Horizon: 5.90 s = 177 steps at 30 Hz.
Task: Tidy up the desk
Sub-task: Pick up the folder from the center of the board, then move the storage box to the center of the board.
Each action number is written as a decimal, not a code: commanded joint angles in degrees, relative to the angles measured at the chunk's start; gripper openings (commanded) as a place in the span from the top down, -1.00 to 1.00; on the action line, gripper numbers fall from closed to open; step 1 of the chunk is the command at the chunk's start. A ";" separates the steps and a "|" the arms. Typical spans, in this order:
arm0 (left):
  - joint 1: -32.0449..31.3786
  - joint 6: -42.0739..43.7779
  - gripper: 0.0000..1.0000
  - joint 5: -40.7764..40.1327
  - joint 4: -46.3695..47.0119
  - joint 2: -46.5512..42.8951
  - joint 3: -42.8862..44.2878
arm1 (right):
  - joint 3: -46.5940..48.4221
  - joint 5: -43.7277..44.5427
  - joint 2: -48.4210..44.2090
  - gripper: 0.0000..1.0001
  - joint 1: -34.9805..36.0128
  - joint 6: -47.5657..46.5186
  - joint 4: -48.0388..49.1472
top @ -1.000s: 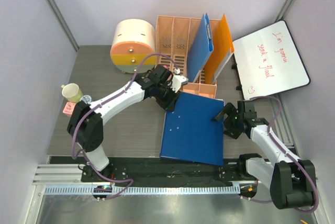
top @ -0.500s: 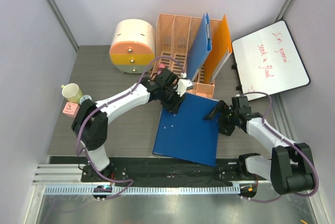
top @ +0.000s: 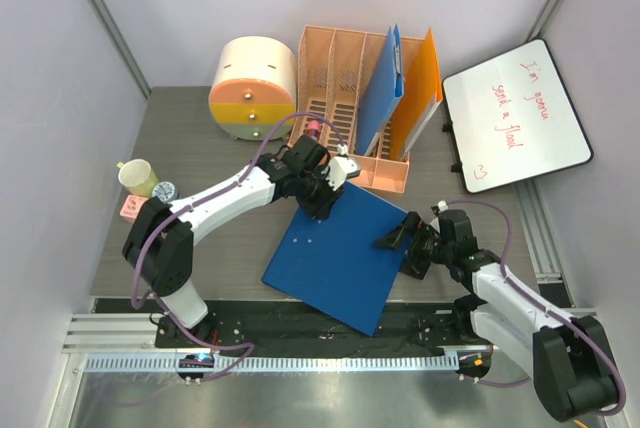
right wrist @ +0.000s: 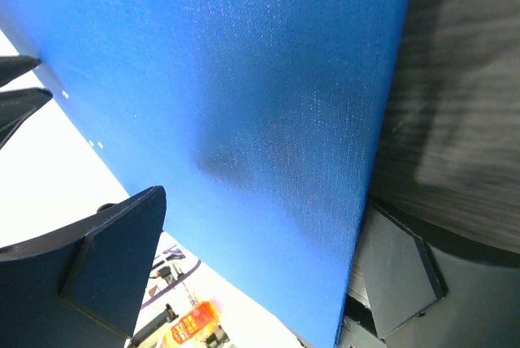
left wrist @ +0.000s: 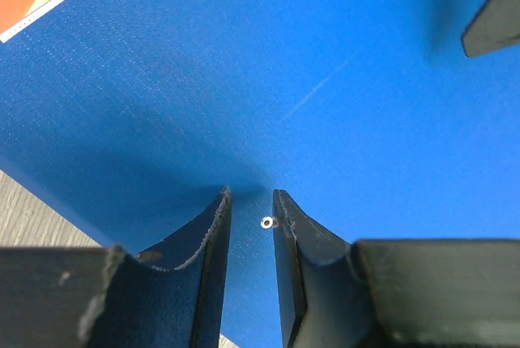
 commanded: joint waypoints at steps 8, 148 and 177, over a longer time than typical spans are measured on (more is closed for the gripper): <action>0.09 0.14 0.45 -1.77 -7.23 7.07 -1.69 | -5.83 4.25 -8.50 -0.99 2.24 3.67 -11.96; 37.92 -18.21 0.36 9.11 -8.69 -16.68 20.35 | 53.49 -4.10 -3.83 0.98 1.98 16.68 -13.18; 46.25 -61.89 -0.44 59.59 24.31 -28.09 2.00 | 46.63 23.76 12.25 0.98 -0.13 43.75 45.20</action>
